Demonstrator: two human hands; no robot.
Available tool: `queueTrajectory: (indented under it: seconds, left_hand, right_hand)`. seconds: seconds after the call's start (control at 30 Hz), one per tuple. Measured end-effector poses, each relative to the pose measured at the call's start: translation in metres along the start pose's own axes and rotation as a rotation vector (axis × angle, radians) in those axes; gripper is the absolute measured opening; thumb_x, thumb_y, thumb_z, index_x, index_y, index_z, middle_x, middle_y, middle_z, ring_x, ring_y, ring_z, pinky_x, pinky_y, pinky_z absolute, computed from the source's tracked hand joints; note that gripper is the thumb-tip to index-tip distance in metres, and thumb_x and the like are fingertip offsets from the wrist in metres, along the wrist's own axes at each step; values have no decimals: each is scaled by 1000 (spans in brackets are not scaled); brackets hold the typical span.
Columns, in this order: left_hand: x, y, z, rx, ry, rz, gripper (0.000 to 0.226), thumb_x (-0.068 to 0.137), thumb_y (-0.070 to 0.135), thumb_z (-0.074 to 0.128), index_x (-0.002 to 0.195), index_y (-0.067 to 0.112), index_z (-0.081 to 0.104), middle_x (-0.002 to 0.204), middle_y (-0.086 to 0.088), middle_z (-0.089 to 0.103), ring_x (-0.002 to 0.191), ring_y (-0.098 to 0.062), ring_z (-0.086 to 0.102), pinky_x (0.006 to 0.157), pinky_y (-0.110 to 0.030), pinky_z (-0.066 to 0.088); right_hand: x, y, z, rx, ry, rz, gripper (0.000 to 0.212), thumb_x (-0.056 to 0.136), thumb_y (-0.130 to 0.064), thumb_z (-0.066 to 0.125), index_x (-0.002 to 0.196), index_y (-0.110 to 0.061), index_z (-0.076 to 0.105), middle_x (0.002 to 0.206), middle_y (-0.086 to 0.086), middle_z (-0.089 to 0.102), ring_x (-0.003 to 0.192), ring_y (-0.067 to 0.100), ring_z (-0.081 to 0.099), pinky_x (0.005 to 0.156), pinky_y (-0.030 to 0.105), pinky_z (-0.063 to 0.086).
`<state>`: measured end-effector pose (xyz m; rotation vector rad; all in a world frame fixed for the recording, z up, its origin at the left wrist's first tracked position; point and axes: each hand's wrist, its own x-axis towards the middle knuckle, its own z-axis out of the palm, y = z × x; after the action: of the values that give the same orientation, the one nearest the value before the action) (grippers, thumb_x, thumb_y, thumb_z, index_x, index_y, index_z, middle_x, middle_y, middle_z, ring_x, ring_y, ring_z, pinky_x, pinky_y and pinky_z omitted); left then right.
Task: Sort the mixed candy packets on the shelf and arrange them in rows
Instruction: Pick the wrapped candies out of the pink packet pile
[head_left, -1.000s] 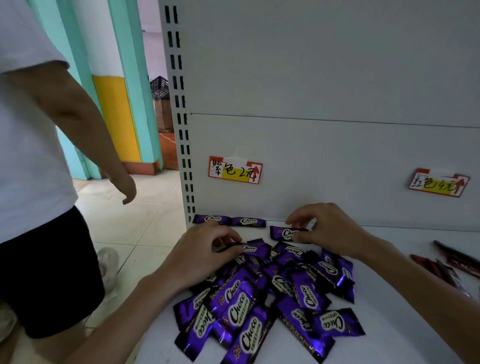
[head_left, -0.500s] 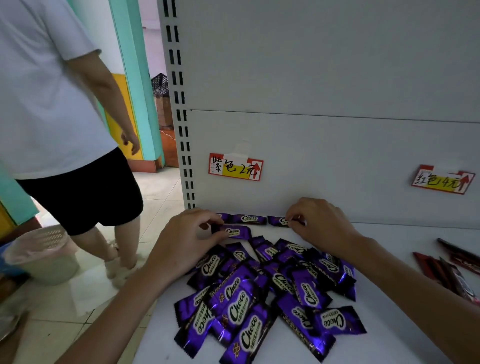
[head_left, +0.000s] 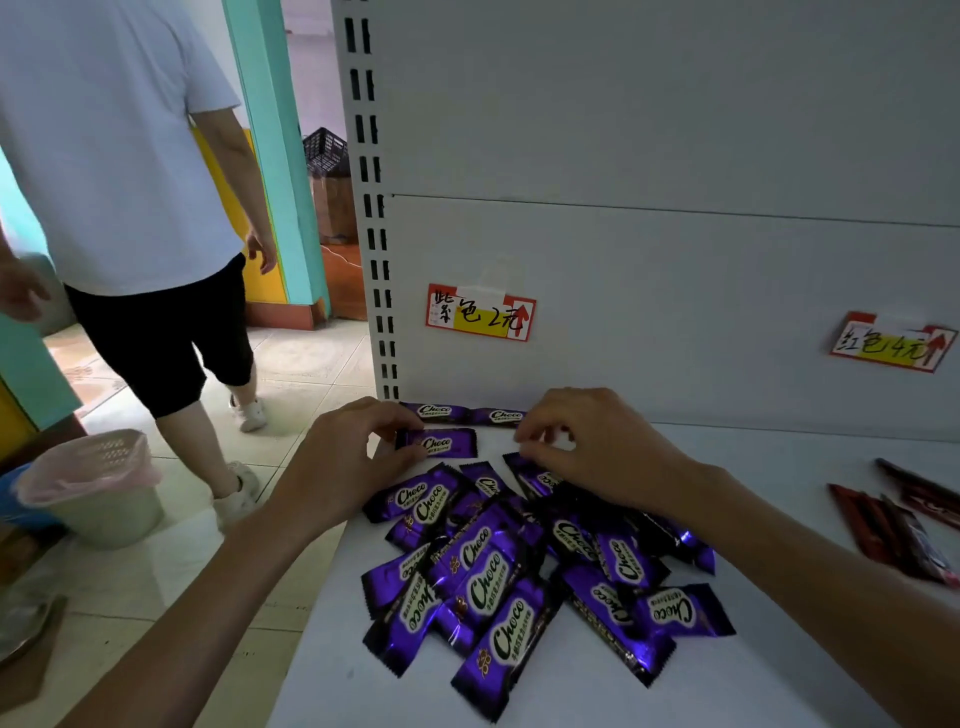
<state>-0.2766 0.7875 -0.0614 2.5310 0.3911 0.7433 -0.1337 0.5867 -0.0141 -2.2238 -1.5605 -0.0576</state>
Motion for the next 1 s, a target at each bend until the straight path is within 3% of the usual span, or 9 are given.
queueTrajectory:
  seconds: [0.13, 0.33, 0.5, 0.63, 0.8, 1.0]
  left_hand:
    - [3, -4, 0, 76, 35, 36, 23, 79, 31, 71, 99, 21, 71, 97, 2, 66, 86, -11, 56, 71, -21, 40]
    - [2, -5, -1, 75, 104, 68, 21, 78, 27, 72, 98, 19, 70, 99, 3, 65, 87, -15, 58, 74, -29, 43]
    - [2, -2, -2, 87, 30, 108, 20, 77, 29, 73, 96, 22, 72, 89, 11, 63, 79, -9, 57, 70, -22, 44]
    - [4, -3, -3, 69, 50, 94, 12, 85, 26, 65, 93, 21, 73, 87, 11, 64, 74, -7, 57, 65, -14, 38]
    - [12, -8, -2, 110, 48, 32, 16, 89, 28, 59, 98, 20, 70, 85, 5, 59, 75, -11, 55, 66, -29, 44]
    - [9, -5, 1, 122, 72, 115, 16, 84, 27, 66, 97, 20, 70, 89, 3, 64, 76, -12, 53, 68, -30, 45]
  right_hand:
    - [2, -3, 4, 28, -144, -48, 13, 87, -25, 62, 96, -23, 72, 95, -9, 63, 87, 5, 58, 83, 25, 47]
    - [-6, 3, -5, 109, -91, 14, 15, 84, -33, 65, 96, -24, 70, 93, -15, 62, 84, -1, 57, 76, 13, 45]
    - [-5, -2, -4, 72, -95, 5, 17, 83, -36, 65, 91, -22, 72, 89, -12, 64, 83, 2, 58, 75, 16, 45]
    - [1, -6, -1, 76, -53, -7, 14, 86, -29, 63, 91, -19, 72, 90, -10, 66, 82, 1, 59, 74, 10, 43]
    - [6, -8, 3, 85, -15, -16, 13, 87, -25, 62, 93, -20, 72, 92, -11, 67, 84, -1, 59, 77, 11, 45]
    - [7, -8, 3, 64, -33, 3, 14, 85, -27, 65, 94, -19, 71, 91, -10, 66, 80, 2, 60, 73, 15, 46]
